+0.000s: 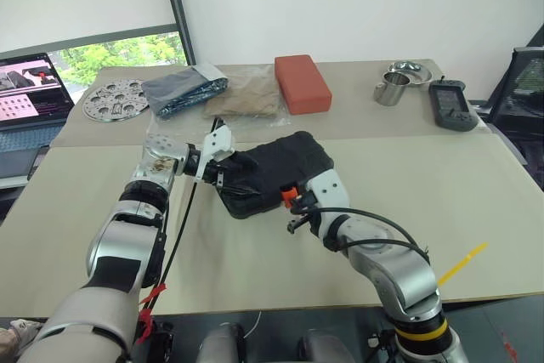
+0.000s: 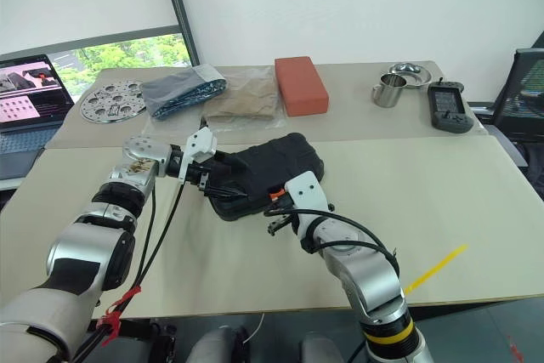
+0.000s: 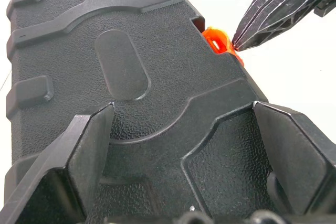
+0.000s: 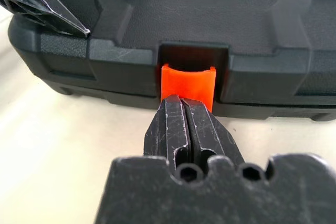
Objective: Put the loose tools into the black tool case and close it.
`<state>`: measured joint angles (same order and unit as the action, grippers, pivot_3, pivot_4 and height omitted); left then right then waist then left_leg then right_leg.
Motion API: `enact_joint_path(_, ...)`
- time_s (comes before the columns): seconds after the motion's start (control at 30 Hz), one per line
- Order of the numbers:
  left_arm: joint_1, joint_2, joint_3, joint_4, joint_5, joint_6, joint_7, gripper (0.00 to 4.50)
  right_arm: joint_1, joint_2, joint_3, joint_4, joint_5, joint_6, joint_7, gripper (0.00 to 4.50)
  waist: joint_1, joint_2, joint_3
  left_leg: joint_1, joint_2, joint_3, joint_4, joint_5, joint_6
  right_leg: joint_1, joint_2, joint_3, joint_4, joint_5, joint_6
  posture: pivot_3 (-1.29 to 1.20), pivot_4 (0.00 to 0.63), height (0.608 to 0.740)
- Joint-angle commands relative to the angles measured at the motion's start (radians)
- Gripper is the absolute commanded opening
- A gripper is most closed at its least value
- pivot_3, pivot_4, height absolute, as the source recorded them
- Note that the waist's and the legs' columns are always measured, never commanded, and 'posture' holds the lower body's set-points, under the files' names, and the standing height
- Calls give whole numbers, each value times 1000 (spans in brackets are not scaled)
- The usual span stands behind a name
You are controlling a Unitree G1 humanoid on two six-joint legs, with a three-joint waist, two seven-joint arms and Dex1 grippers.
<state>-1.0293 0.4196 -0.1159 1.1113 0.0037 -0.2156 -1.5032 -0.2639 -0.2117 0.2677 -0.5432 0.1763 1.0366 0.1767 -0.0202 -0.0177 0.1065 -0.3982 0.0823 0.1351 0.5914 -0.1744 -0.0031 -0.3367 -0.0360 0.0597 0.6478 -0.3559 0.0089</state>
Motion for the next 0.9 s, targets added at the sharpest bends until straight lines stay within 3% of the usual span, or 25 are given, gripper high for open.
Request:
enact_joint_path(0.03, 52, -1, -48, 39, 54, 9, 0, 4500, -29, 4, 3, -8, -23, -29, -10, 83, 0, 0, 0, 0, 0, 0, 0, 0, 0, 0, 0, 0, 0, 0, 0, 0, 150, 740)
enact_joint_path(0.9, 54, 2, -49, 38, 54, 10, 0, 4500, -66, 20, 26, 98, -67, -72, -16, 83, -11, -1, -2, 1, 0, 0, 0, 0, 0, 1, 0, 0, 0, 0, 0, 0, 150, 740)
